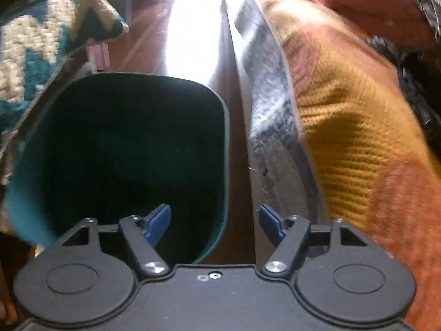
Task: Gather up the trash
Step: 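Close the right gripper on the bin rim and lift the bin, then grasp the red plastic bag with the left gripper while the right gripper holds the bin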
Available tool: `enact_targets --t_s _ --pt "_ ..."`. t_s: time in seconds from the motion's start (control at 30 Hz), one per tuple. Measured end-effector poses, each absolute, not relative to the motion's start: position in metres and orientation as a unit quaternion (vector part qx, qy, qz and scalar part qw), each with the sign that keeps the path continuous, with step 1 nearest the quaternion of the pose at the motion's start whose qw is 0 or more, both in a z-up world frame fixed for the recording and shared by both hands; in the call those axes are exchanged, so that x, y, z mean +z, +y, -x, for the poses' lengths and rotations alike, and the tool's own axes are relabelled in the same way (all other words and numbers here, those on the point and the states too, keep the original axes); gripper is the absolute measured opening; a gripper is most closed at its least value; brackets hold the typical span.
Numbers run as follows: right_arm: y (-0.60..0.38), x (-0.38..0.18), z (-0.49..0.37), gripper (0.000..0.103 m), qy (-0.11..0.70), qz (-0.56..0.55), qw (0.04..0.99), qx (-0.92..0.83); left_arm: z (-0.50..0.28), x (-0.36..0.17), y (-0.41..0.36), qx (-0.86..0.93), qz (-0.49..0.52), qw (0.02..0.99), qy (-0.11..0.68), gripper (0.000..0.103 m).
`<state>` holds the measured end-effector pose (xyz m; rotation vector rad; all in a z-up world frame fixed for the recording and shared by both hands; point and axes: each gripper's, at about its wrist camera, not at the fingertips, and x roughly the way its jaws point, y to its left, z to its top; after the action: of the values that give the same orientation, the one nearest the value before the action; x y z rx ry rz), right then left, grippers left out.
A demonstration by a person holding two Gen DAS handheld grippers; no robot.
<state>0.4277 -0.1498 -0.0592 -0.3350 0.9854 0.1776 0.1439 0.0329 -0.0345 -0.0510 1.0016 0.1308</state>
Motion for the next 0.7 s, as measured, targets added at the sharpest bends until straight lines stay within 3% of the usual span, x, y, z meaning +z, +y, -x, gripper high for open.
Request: enact_targets --t_s 0.03,0.1,0.17,0.27,0.4,0.53,0.7 --pt "-0.150 -0.065 -0.433 0.061 0.476 0.156 0.861 0.084 -0.146 -0.039 0.035 0.060 0.024 0.873 0.483 0.087" --pt "-0.150 -0.075 -0.440 0.047 0.485 0.158 0.857 0.077 -0.151 -0.052 0.038 0.052 0.022 0.866 0.497 0.087" --pt "-0.151 -0.082 -0.447 0.042 0.492 0.153 0.854 0.077 -0.156 -0.067 0.040 0.037 0.030 0.854 0.519 0.087" --pt "-0.155 -0.087 -0.453 0.023 0.492 0.141 0.856 0.077 -0.165 -0.094 0.043 0.019 0.048 0.831 0.553 0.087" --pt "-0.158 -0.085 -0.455 0.009 0.482 0.133 0.862 0.081 -0.178 -0.123 0.037 -0.002 0.056 0.811 0.582 0.087" --pt "-0.158 -0.086 -0.459 0.011 0.490 0.126 0.858 0.090 -0.194 -0.142 0.024 -0.035 0.048 0.811 0.582 0.087" --pt "-0.156 -0.082 -0.458 0.004 0.472 0.129 0.865 0.110 -0.210 -0.173 0.010 -0.057 0.047 0.805 0.588 0.087"
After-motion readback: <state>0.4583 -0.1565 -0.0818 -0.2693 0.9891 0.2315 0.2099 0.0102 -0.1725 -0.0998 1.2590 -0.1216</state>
